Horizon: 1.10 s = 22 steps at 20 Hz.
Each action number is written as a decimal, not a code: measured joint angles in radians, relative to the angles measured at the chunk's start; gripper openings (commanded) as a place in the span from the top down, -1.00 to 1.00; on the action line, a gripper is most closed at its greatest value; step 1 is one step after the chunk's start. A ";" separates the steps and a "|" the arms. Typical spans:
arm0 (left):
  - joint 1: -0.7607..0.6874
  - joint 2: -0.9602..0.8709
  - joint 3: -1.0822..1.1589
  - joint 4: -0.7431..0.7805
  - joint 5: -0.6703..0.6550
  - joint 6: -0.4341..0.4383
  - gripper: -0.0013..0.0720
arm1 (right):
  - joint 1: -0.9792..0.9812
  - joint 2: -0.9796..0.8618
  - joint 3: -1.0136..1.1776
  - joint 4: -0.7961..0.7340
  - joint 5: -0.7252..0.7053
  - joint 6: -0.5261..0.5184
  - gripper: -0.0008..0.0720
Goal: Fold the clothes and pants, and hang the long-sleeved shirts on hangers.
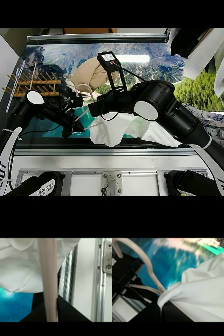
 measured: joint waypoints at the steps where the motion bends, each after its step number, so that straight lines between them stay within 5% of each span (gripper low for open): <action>1: 0.000 0.000 0.000 0.000 0.000 0.000 0.92 | 0.003 -0.006 0.000 0.021 -0.011 -0.012 0.93; 8: 0.000 0.000 0.000 0.001 -0.001 0.000 0.92 | 0.006 -0.028 0.000 0.103 -0.042 -0.065 0.81; 10: 0.000 0.000 0.000 -0.002 -0.003 0.000 0.92 | 0.005 -0.027 0.000 0.111 -0.033 -0.073 -0.45; 11: 0.000 0.000 0.000 -0.002 -0.003 0.000 0.92 | 0.002 -0.024 0.000 0.117 -0.021 -0.077 -0.66; 22: 0.000 0.000 0.000 -0.001 -0.007 0.000 0.91 | -0.115 0.082 0.016 0.117 0.196 -0.079 -0.66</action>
